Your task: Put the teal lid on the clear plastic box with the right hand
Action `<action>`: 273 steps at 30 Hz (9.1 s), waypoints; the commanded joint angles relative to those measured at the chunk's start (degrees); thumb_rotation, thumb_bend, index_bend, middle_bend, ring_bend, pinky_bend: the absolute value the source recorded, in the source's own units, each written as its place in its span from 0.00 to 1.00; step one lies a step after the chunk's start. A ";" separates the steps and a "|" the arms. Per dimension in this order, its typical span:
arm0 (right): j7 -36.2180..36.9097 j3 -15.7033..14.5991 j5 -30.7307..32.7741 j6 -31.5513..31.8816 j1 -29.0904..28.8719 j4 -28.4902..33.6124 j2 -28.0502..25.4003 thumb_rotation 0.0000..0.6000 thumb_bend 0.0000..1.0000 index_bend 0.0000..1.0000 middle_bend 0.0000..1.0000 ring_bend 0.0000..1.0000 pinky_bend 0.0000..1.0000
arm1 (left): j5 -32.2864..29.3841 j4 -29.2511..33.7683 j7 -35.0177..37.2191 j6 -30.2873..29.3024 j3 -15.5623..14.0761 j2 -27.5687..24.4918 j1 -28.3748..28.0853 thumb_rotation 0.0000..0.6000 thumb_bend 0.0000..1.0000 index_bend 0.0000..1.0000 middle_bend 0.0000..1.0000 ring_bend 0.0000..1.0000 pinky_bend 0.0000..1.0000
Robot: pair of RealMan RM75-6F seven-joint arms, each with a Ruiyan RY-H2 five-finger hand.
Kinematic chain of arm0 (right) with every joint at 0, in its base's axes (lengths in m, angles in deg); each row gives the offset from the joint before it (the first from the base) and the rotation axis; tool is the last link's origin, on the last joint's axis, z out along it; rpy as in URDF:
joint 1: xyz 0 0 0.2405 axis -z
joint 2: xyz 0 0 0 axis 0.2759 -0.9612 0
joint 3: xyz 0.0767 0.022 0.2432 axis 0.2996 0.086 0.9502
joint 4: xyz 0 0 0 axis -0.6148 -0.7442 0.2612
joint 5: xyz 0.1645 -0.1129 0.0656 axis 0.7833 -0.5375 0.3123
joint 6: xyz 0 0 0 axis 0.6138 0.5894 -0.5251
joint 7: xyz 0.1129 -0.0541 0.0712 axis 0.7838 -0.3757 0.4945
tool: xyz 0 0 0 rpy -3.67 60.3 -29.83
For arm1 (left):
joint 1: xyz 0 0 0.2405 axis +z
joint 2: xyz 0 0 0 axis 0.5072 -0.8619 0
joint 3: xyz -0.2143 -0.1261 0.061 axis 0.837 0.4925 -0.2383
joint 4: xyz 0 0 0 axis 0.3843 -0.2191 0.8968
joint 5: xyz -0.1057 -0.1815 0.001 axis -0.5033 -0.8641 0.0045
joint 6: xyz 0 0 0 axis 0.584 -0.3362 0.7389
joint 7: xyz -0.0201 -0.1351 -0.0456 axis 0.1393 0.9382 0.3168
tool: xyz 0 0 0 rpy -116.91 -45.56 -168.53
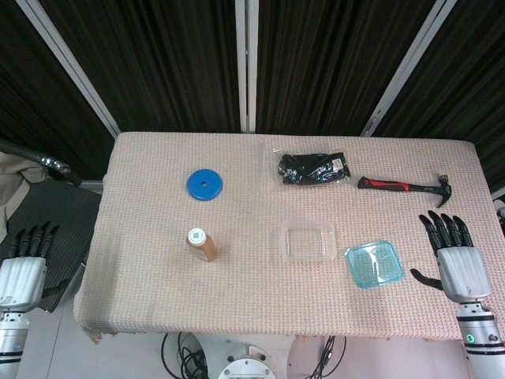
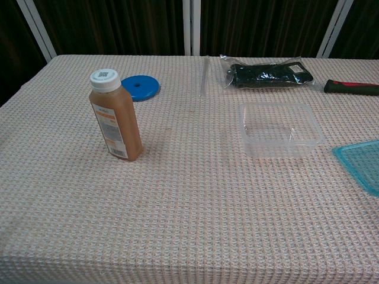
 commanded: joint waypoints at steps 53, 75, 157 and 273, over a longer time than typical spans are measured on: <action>-0.51 2.57 2.19 -29.07 -26.79 -10.24 12.25 1.00 0.00 0.00 0.00 0.00 0.00 | 1.67 -0.21 -0.15 -2.15 -0.57 1.49 1.34 1.00 0.00 0.00 0.00 0.00 0.00; 10.57 -9.90 -2.16 -26.41 -16.79 -12.93 3.56 1.00 0.00 0.00 0.14 0.00 0.00 | 2.24 4.30 -3.49 -1.79 -1.08 0.22 1.17 1.00 0.00 0.00 0.00 0.00 0.00; 4.71 3.69 14.25 -41.16 -36.90 -5.36 8.96 1.00 0.33 0.36 0.31 0.10 0.03 | 1.03 5.37 -3.10 1.65 -0.86 -0.38 -0.43 1.00 0.00 0.00 0.00 0.00 0.00; 5.39 -7.49 -0.78 -29.58 -31.76 -1.93 7.11 1.00 0.00 0.00 0.22 0.00 0.00 | 0.65 4.81 -2.07 0.94 -1.88 0.51 0.34 1.00 0.00 0.00 0.00 0.00 0.00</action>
